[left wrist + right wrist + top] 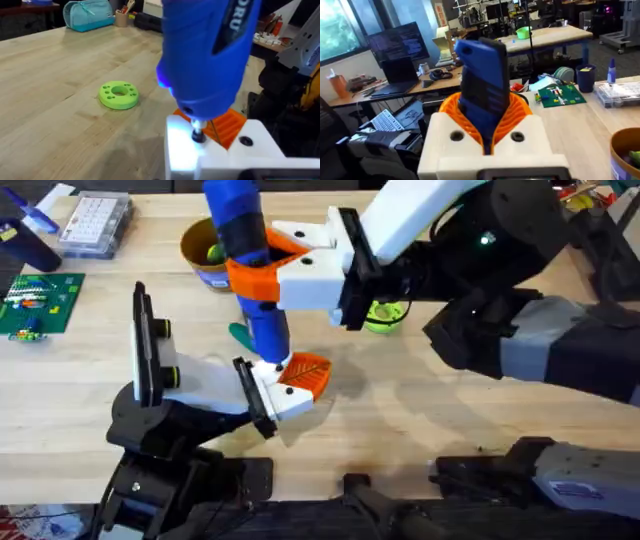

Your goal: Pick up the gripper from the table and insert it into the empty holder that is missing its gripper. Then pick up a screw, insert it into the mounting hole, and use the screwdriver to tighten it. Finally, clean up the table by picking up the vegetable and placing it into the bucket.

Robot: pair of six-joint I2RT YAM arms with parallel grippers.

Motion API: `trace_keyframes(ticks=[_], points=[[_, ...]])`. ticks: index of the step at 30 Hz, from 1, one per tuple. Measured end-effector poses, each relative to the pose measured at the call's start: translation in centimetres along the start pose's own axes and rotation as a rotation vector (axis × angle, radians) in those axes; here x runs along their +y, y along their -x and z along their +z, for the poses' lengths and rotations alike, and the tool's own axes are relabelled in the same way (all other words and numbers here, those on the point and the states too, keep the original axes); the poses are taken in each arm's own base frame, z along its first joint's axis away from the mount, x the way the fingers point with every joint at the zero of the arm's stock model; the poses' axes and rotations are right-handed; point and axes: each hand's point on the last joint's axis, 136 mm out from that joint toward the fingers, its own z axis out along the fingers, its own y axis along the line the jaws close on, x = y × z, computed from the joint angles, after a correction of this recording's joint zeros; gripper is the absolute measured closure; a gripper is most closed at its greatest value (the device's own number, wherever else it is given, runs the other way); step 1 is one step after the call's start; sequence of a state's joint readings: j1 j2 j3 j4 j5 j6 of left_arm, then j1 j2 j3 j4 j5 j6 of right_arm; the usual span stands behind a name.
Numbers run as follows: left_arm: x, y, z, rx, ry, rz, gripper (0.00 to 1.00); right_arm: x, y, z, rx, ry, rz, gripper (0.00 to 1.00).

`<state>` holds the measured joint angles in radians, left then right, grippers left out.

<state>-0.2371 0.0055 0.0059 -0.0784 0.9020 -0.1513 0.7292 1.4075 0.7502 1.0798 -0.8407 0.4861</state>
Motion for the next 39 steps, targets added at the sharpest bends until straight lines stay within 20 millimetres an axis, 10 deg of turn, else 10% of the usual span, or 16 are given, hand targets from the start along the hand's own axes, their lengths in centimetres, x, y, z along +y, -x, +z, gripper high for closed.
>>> trace_keyframes(ticks=[39], points=[[0.1,0.1,0.0,-0.002,0.006,0.007,0.981,2.7,1.6,-2.1,-0.013,0.197,-0.143,0.955]])
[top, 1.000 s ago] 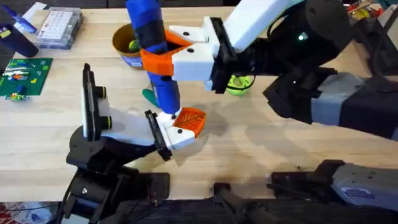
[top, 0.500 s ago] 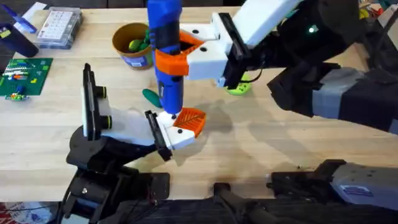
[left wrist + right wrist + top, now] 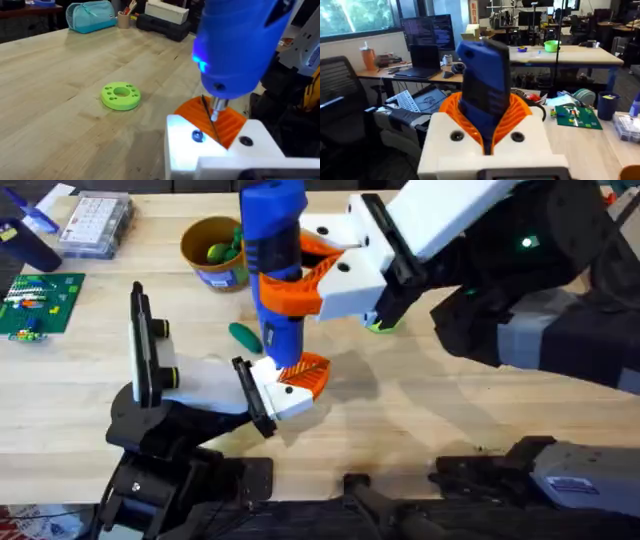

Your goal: Pick up the gripper from the table and insert it into the empty holder that is missing its gripper. Then pick up a screw, insert it into the mounting hole, and use the screwdriver to tighten it. Finally, clean up the table by picking up the vegetable and placing it into the bucket.

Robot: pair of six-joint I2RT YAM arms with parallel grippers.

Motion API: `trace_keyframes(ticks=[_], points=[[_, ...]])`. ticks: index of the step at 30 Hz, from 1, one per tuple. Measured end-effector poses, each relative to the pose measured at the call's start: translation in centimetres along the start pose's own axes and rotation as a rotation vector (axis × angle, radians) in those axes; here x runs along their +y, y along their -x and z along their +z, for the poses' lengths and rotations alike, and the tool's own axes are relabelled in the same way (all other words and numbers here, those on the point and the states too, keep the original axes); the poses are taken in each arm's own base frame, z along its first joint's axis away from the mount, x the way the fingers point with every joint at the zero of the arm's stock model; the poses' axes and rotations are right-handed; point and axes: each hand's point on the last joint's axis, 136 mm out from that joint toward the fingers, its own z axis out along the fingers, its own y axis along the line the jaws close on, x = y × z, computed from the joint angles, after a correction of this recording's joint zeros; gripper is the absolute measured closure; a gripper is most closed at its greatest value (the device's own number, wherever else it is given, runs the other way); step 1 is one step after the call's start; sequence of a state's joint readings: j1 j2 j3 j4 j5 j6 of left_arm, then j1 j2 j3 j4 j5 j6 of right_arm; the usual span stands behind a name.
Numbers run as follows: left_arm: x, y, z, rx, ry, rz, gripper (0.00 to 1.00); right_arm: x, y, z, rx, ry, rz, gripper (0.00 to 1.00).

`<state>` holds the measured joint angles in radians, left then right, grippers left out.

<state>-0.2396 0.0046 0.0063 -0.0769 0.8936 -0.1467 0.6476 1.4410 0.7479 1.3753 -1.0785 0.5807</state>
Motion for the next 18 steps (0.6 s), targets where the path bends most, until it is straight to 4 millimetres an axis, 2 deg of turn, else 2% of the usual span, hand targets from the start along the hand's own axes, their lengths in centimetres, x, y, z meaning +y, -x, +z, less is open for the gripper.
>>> trace_keyframes(ticks=[6,8,18], points=[[0.0,0.0,0.0,0.000,0.000,0.000,0.981,0.0,-0.2,0.0,0.006,0.001,0.026,0.956],[0.0,0.0,0.0,0.000,0.000,0.000,0.981,-0.8,-0.8,0.0,0.017,-0.030,0.079,0.955],[0.0,0.0,0.0,0.000,0.000,0.000,0.981,-2.6,0.0,0.0,-0.042,-0.134,0.087,0.956]])
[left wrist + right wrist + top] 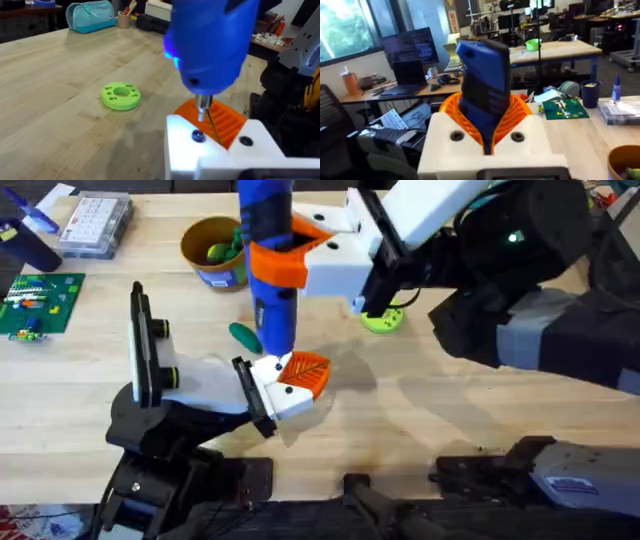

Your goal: Pick up the gripper from the table and insert it into the empty holder that is missing its gripper. Then pick up a screw, insert it into the mounting hole, and use the screwdriver to tighten it. Finally, clean up the table by picking up the vegetable and placing it into the bucket.

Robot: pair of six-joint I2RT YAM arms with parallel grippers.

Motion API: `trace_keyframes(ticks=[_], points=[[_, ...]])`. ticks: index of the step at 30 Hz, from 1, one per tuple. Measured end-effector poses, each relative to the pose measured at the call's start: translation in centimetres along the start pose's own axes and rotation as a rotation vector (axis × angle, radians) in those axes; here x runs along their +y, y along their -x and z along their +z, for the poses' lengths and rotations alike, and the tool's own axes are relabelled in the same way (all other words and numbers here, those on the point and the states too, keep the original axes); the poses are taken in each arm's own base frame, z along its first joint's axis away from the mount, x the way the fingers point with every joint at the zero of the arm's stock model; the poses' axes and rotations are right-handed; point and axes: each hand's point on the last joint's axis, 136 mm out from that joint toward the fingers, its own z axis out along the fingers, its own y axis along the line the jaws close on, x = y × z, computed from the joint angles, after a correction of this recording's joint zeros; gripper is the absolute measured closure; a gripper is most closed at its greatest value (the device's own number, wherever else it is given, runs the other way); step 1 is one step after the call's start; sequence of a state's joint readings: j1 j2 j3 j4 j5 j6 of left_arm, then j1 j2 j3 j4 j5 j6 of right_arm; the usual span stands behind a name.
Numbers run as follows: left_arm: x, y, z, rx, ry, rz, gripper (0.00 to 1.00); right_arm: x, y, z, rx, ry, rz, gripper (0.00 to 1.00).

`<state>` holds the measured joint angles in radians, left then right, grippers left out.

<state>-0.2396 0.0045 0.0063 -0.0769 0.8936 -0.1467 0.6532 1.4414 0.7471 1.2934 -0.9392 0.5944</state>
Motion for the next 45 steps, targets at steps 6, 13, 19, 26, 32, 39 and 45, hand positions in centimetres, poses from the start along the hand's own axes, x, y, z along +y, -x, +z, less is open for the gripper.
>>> trace_keyframes(ticks=[6,13,19,26,32,39,45], points=[[0.0,0.0,0.0,0.000,0.000,0.000,0.981,0.2,-0.1,0.5,-0.009,-0.003,-0.011,0.956],[0.0,0.0,0.0,0.000,0.000,0.000,0.981,-0.1,-0.4,0.5,0.000,-0.014,-0.014,0.955],[0.0,0.0,0.0,0.000,0.000,0.000,0.981,0.1,-0.6,0.5,0.009,-0.004,-0.012,0.956],[0.0,0.0,0.0,0.000,0.000,0.000,0.981,0.1,-0.6,0.4,0.014,0.003,-0.010,0.955],[0.0,0.0,0.0,0.000,0.000,0.000,0.981,0.1,-0.8,0.4,0.022,0.002,0.000,0.956],[-0.1,-0.1,0.0,0.002,-0.004,-0.008,0.981,-1.6,-2.0,0.1,0.056,-0.068,0.088,0.956],[0.0,-0.1,0.0,0.003,-0.004,-0.018,0.981,-1.7,-2.0,0.1,0.057,-0.073,0.089,0.956]])
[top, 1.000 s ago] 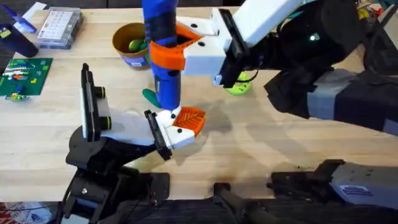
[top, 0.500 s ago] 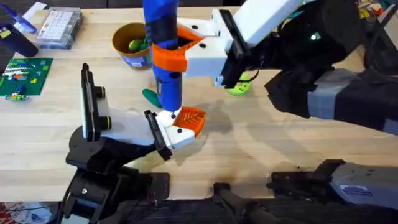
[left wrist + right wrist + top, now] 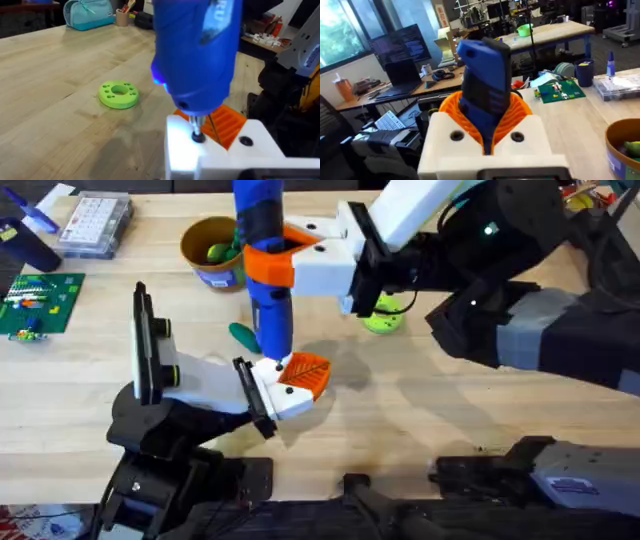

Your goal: Pick up the gripper from the table and insert it into the empty holder that is missing its gripper. Then pick up a screw, insert it into the mounting hole, and use the screwdriver to tighten it. Finally, clean up the table by picking up the vegetable and placing it into the bucket.

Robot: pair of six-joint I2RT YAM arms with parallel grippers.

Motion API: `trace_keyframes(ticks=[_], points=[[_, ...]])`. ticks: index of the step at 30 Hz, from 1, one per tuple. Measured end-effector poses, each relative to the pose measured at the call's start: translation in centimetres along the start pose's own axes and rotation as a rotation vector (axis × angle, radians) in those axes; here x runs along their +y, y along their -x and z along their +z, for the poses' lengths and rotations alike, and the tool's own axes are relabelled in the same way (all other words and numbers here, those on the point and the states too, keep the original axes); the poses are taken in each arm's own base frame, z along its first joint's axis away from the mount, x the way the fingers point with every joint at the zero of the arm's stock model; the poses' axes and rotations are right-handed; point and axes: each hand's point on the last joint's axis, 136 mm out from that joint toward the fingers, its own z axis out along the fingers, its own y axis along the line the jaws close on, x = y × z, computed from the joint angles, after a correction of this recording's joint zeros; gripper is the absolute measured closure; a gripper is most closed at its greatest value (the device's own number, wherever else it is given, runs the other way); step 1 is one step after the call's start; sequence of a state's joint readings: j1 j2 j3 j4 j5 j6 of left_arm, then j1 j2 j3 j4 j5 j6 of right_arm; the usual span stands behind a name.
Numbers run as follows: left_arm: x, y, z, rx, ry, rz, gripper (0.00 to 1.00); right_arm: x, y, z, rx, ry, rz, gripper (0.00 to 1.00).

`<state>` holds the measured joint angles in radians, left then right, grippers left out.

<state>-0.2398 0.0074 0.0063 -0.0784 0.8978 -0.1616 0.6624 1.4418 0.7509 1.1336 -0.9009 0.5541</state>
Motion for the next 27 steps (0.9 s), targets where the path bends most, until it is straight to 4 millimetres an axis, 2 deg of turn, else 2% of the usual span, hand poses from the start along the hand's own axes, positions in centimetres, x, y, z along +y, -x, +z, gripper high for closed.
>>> trace_keyframes(ticks=[13,16,17,18,23,27], points=[[0.0,0.0,0.0,0.000,0.000,-0.005,0.981,-0.1,-0.1,0.0,0.002,-0.004,0.005,0.956],[0.1,0.0,0.0,0.000,0.003,-0.004,0.981,0.4,0.3,0.0,-0.010,0.018,-0.026,0.956],[0.1,0.2,0.0,-0.006,0.009,0.011,0.981,1.7,1.1,-0.3,-0.045,0.080,-0.094,0.955],[0.1,0.1,0.0,-0.005,0.009,0.010,0.981,1.9,1.6,-0.5,-0.065,0.088,-0.112,0.955],[0.2,0.1,0.0,-0.005,0.011,0.016,0.981,1.2,4.8,-2.5,-0.142,0.065,-0.107,0.956],[0.2,0.1,0.0,-0.005,0.011,0.016,0.981,0.8,6.6,-2.9,-0.164,0.056,-0.075,0.954]])
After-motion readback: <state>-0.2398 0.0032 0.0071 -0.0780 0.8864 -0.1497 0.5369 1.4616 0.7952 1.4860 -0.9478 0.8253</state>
